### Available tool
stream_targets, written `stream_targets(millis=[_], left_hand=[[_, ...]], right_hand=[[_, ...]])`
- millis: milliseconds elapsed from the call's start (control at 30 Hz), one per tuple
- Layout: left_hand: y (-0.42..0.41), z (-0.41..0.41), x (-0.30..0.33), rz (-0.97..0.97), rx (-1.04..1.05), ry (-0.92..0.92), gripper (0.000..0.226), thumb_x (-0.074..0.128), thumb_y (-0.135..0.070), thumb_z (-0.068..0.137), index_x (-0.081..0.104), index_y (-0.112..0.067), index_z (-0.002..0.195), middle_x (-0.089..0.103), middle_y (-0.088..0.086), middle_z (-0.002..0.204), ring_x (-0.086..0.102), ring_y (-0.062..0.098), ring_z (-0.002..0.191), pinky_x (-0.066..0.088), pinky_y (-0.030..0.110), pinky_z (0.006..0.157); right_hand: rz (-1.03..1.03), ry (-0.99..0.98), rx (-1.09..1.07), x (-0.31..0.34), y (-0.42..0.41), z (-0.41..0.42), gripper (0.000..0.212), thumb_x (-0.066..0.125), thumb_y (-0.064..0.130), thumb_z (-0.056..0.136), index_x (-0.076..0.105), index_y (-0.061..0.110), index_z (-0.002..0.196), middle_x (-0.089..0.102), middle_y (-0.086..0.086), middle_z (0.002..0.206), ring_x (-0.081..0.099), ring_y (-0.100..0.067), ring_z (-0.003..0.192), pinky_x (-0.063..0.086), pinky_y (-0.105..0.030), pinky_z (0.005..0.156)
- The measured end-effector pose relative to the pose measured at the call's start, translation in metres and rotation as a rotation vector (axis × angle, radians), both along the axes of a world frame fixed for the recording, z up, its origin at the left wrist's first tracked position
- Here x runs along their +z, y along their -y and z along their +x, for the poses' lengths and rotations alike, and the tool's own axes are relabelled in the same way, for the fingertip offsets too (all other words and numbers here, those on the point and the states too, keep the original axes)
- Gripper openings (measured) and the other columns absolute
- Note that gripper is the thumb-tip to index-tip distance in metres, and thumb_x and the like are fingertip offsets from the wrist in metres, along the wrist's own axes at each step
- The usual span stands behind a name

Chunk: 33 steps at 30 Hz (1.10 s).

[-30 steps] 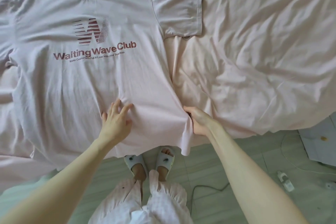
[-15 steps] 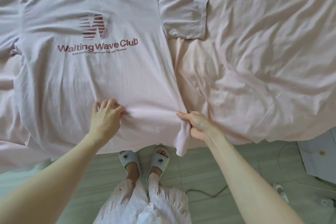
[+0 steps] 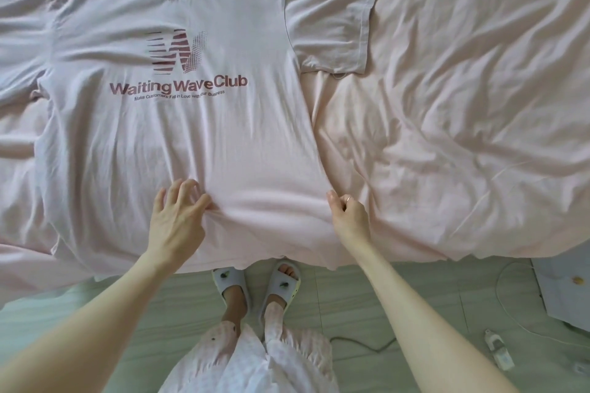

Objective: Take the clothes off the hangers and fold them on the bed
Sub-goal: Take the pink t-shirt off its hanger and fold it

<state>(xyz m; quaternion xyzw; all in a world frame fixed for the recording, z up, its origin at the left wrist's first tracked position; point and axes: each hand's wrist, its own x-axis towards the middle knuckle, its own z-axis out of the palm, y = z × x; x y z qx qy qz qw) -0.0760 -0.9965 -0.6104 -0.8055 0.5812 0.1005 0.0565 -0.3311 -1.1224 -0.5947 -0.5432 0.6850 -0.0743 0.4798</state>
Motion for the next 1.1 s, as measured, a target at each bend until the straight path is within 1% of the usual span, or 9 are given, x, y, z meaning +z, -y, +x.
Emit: stream_targets(millis=[200,300,400,467,567,733,900,1000,1100], left_hand=[[-0.003,0.002,-0.003,-0.001,0.001,-0.005,0.042,0.06,0.015,0.054,0.064,-0.007,0.091,0.048,0.025,0.125,0.039,0.047,0.122,0.033,0.061,0.098],[-0.003,-0.006,-0.004,0.002,0.028,-0.037,0.039,0.058,0.014,0.061,0.061,-0.007,0.095,0.05,0.021,0.121,0.043,0.044,0.119,0.04,0.056,0.093],[-0.005,-0.019,-0.008,-0.017,0.033,-0.141,0.033,0.059,0.012,0.072,0.061,-0.007,0.099,0.051,0.016,0.12,0.046,0.04,0.117,0.045,0.05,0.083],[-0.009,-0.021,-0.01,-0.05,0.034,-0.198,0.034,0.059,0.011,0.075,0.06,-0.005,0.104,0.05,0.017,0.122,0.046,0.04,0.117,0.047,0.05,0.081],[-0.022,-0.018,-0.01,-0.093,0.058,-0.262,0.042,0.055,0.015,0.076,0.057,-0.003,0.113,0.051,0.019,0.122,0.049,0.04,0.111,0.048,0.048,0.082],[-0.051,-0.008,-0.011,-0.122,0.304,-0.332,0.039,0.049,0.009,0.084,0.053,0.0,0.122,0.049,0.019,0.126,0.047,0.037,0.114,0.045,0.045,0.088],[-0.082,0.014,-0.014,-0.22,0.657,-0.344,0.031,0.049,0.002,0.089,0.054,0.0,0.12,0.048,0.021,0.124,0.045,0.036,0.114,0.039,0.043,0.09],[-0.099,0.04,-0.013,-0.296,0.87,-0.321,0.033,0.049,0.0,0.089,0.05,0.004,0.121,0.046,0.026,0.124,0.043,0.039,0.115,0.034,0.042,0.097],[-0.112,0.068,-0.013,-0.397,1.043,-0.34,0.036,0.05,-0.002,0.089,0.045,0.007,0.124,0.045,0.029,0.125,0.041,0.039,0.118,0.029,0.039,0.102]], right_hand=[[-0.292,-0.168,0.14,-0.004,-0.01,-0.003,0.043,0.043,0.042,0.096,0.03,0.019,0.063,0.037,0.004,0.052,0.043,-0.026,0.06,0.037,-0.039,0.058],[-0.293,-0.305,0.27,-0.006,-0.006,-0.014,0.046,0.043,0.046,0.095,0.036,0.012,0.065,0.047,-0.005,0.058,0.043,-0.029,0.061,0.031,-0.037,0.055],[-0.24,-0.429,0.29,-0.013,0.001,-0.023,0.047,0.039,0.045,0.097,0.039,0.01,0.066,0.061,-0.017,0.077,0.054,-0.033,0.074,0.026,-0.033,0.059],[-0.19,-0.376,0.195,-0.02,0.004,-0.024,0.049,0.04,0.042,0.098,0.036,0.011,0.06,0.059,-0.014,0.072,0.055,-0.034,0.078,0.025,-0.033,0.06],[-0.041,-0.223,0.025,-0.027,-0.001,-0.023,0.05,0.042,0.04,0.098,0.032,0.015,0.056,0.042,0.0,0.056,0.045,-0.027,0.068,0.021,-0.035,0.057],[0.17,0.054,-0.304,-0.035,-0.034,-0.03,0.042,0.053,0.044,0.091,0.038,0.016,0.064,0.037,0.003,0.059,0.037,-0.015,0.057,0.027,-0.028,0.053],[0.188,0.173,-0.397,-0.037,-0.06,-0.02,0.021,0.059,0.034,0.091,0.055,0.016,0.081,0.055,0.005,0.078,0.05,-0.01,0.073,0.037,-0.023,0.064],[0.123,0.119,-0.487,-0.041,-0.066,-0.009,0.017,0.056,0.025,0.092,0.058,0.01,0.085,0.055,0.004,0.075,0.05,-0.014,0.072,0.037,-0.023,0.061],[0.027,-0.025,-0.539,-0.048,-0.069,-0.001,0.029,0.054,0.022,0.09,0.046,0.012,0.064,0.046,-0.002,0.063,0.044,-0.022,0.07,0.032,-0.03,0.057]])
